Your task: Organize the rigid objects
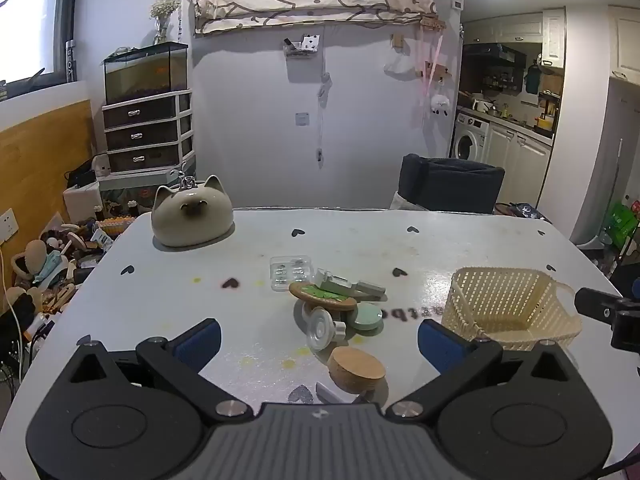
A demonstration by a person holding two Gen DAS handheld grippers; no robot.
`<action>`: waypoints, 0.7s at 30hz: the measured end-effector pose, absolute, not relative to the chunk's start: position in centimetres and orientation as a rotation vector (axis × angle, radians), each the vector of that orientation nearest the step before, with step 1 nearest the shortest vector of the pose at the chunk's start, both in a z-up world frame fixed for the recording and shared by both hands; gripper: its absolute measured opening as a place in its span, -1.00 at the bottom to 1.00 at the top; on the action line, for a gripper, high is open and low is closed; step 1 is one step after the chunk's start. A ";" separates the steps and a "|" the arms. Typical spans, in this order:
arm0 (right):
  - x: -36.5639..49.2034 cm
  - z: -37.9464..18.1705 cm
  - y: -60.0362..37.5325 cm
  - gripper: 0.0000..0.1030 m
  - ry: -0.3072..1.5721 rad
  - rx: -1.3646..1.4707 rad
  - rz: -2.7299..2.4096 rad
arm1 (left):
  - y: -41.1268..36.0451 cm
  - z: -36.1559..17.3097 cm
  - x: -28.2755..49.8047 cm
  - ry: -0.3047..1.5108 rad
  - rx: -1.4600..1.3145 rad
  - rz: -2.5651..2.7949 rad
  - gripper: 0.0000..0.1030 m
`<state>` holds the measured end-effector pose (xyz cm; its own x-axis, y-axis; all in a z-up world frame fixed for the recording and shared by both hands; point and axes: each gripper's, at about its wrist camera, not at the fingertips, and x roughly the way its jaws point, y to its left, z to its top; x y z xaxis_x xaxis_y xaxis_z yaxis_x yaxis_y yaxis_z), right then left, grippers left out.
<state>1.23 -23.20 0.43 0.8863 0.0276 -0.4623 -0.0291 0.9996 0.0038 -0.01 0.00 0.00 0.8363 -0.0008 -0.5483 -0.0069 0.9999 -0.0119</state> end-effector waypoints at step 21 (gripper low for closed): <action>1.3 0.5 -22.9 1.00 0.484 -0.007 0.027 | 0.0 0.0 0.0 0.590 -0.016 0.004 1.00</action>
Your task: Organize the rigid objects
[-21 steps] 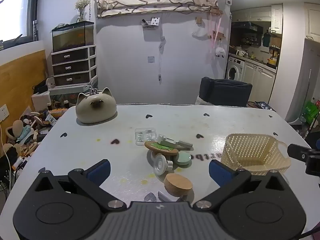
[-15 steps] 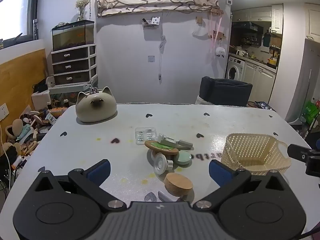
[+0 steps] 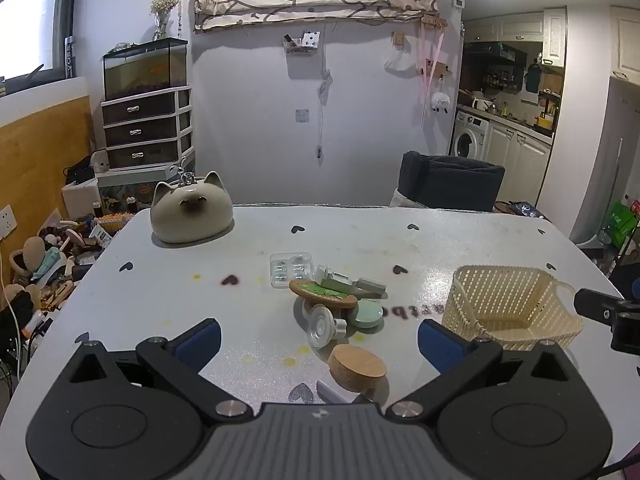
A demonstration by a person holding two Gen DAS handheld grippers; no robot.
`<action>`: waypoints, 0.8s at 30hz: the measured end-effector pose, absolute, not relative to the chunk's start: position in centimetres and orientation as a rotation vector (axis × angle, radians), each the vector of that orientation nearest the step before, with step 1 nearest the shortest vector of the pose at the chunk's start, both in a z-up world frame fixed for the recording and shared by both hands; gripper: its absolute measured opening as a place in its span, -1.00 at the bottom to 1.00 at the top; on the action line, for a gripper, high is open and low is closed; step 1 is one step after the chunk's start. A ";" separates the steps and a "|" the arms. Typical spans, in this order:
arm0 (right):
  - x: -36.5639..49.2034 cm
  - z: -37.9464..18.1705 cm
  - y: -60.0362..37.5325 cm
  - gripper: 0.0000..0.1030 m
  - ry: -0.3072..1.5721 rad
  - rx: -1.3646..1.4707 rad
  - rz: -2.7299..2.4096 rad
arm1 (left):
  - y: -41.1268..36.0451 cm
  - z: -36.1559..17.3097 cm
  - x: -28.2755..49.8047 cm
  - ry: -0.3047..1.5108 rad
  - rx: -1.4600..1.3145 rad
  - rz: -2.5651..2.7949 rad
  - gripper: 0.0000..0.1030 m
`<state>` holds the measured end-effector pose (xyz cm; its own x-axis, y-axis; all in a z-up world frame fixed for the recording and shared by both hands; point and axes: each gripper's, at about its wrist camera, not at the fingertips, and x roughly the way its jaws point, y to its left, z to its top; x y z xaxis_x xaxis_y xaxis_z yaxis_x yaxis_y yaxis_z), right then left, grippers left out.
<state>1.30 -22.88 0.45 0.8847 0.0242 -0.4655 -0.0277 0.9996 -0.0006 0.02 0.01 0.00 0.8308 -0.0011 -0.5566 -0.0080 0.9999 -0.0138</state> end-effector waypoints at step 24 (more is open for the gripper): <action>1.0 0.4 -22.8 1.00 0.485 -0.006 0.024 | 0.0 0.0 0.0 0.591 -0.016 0.002 1.00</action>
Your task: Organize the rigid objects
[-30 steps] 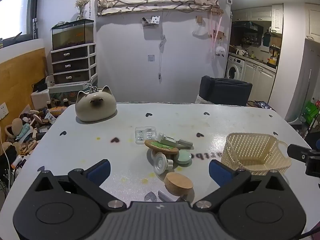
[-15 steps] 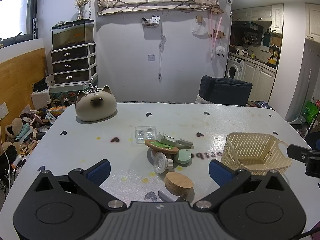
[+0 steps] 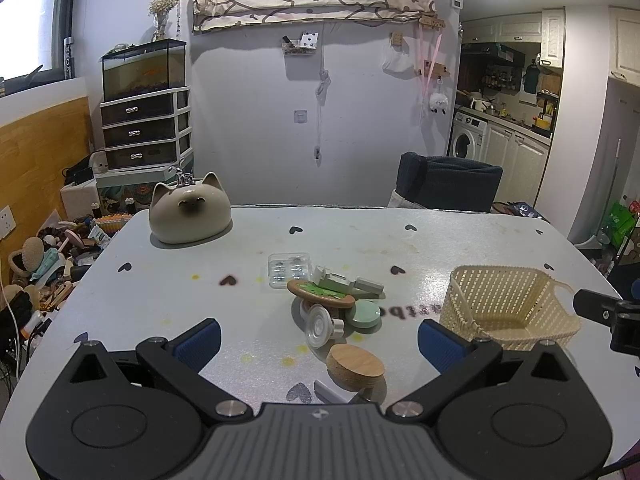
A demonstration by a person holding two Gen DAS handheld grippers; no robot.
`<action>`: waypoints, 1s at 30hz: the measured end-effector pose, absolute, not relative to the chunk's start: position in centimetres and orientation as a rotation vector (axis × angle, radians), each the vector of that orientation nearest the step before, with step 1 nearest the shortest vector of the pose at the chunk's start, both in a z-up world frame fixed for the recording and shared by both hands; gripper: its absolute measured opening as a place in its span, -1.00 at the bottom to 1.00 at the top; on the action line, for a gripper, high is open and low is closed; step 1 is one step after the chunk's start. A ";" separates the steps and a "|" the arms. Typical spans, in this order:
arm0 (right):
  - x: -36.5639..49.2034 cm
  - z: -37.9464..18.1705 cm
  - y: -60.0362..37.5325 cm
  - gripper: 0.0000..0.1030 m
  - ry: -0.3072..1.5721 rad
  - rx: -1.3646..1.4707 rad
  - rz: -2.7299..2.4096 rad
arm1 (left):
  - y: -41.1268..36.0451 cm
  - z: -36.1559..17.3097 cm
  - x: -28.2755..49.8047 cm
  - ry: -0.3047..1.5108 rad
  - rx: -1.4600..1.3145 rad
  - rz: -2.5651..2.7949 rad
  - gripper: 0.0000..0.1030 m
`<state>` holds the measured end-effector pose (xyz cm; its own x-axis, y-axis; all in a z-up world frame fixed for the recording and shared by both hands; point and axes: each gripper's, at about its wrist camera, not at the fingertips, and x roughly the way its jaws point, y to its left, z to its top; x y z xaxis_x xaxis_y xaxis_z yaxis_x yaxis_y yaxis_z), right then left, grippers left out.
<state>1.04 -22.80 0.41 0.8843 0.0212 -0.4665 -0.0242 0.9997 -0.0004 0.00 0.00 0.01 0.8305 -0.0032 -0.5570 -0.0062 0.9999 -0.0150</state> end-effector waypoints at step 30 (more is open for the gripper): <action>1.4 0.4 -23.0 1.00 0.489 -0.007 0.027 | 0.0 0.0 0.0 0.592 -0.018 0.001 1.00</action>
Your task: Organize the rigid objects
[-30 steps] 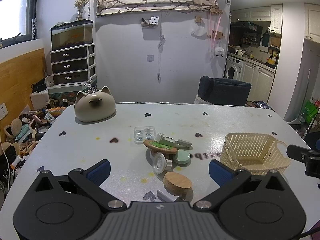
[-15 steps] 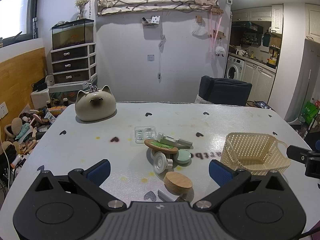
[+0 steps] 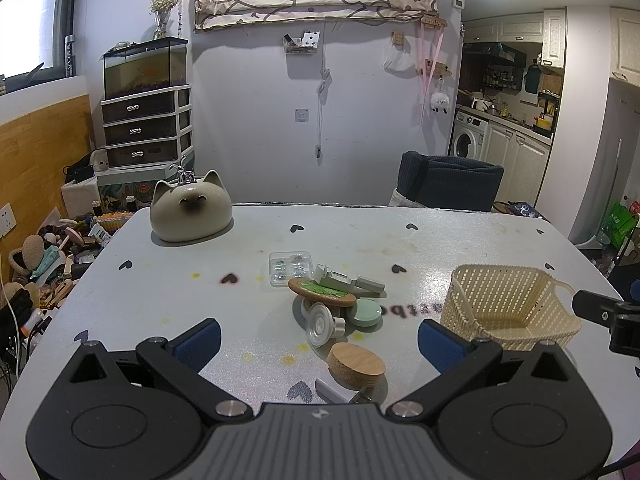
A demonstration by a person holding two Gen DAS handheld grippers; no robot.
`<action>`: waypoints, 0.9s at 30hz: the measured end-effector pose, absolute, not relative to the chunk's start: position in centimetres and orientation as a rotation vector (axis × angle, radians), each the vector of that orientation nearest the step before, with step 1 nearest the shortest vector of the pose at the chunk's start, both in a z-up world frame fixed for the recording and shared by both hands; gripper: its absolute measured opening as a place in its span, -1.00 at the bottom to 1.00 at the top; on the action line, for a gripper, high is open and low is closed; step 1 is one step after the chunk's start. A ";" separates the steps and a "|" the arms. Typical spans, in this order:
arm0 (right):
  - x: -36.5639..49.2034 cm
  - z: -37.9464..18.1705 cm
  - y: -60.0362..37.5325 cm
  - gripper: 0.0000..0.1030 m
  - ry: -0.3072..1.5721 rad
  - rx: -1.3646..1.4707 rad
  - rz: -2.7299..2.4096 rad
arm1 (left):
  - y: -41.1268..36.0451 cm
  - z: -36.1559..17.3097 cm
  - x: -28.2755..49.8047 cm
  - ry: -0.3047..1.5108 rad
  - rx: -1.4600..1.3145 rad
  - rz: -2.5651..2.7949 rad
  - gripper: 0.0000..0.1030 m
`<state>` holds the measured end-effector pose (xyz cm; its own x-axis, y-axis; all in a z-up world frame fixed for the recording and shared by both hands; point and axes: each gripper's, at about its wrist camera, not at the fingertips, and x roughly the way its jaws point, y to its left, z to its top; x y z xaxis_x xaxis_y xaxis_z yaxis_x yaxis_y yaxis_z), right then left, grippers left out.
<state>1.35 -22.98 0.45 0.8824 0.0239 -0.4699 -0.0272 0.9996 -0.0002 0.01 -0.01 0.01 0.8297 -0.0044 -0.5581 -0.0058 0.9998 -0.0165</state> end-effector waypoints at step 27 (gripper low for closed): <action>1.6 0.2 -22.7 1.00 0.487 -0.007 0.030 | 0.0 0.0 0.0 0.593 -0.020 0.000 1.00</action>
<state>1.58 -22.71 0.21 0.8833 0.0269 -0.4679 -0.0301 0.9995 0.0008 0.02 0.00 0.01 0.8295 -0.0058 -0.5585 -0.0059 0.9998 -0.0193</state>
